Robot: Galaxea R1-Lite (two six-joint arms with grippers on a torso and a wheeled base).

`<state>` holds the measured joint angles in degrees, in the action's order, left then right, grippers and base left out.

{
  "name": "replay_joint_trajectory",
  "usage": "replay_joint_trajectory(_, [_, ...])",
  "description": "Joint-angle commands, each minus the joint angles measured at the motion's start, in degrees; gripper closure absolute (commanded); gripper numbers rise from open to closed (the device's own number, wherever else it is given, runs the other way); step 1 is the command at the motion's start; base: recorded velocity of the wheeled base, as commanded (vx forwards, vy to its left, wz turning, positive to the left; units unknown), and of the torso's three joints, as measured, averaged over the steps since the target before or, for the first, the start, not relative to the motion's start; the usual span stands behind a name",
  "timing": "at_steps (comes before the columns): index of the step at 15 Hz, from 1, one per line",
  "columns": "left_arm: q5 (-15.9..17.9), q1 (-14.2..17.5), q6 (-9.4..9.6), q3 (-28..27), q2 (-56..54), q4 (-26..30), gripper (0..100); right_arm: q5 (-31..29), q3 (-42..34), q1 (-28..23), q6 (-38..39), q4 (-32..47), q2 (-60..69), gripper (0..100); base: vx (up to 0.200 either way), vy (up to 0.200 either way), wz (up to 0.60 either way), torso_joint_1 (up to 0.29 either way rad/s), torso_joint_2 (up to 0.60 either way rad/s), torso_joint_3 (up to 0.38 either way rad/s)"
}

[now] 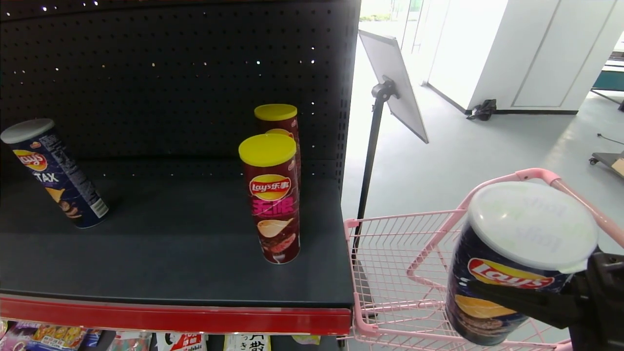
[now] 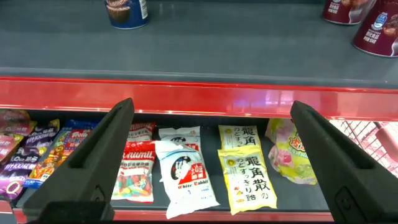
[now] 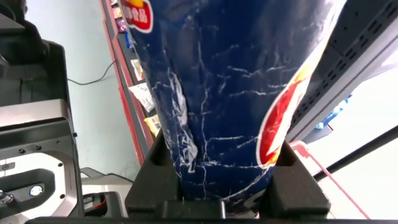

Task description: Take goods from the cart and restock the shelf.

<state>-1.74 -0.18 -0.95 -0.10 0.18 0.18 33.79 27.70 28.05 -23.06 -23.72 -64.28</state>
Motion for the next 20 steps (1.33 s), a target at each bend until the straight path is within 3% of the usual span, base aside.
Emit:
replay_joint_trajectory(1, [0.0, 0.0, -0.02, 0.0, 0.1, 0.0, 0, -0.4, -2.3, -0.1, 0.2, -0.2, 1.4, 100, 0.000, 0.000, 0.00, 0.000, 0.00, 0.000])
replay_joint_trajectory(5, [0.0, 0.0, -0.02, 0.0, 0.1, 0.0, 0, -0.7, -4.8, -1.6, 2.0, -0.2, 5.4, 100, 0.000, 0.000, 0.00, 0.000, 0.00, 0.000])
replay_joint_trajectory(9, [0.0, 0.0, -0.02, 0.0, 0.1, 0.0, 0, -0.6, -5.1, -6.7, 8.2, -0.1, 8.6, 100, 0.000, 0.000, 0.00, 0.000, 0.00, 0.000])
replay_joint_trajectory(17, [0.0, 0.0, -0.02, 0.0, 0.1, 0.0, 0, -2.1, -2.1, -6.9, 8.7, 0.0, 7.2, 100, 0.000, 0.000, 0.00, 0.000, 0.00, 0.000])
replay_joint_trajectory(20, [0.0, 0.0, -0.02, 0.0, 0.1, 0.0, 0, -2.2, -2.8, -6.9, 8.7, 0.0, 7.2, 100, -0.200, 0.000, 0.00, 0.012, 0.00, 0.005])
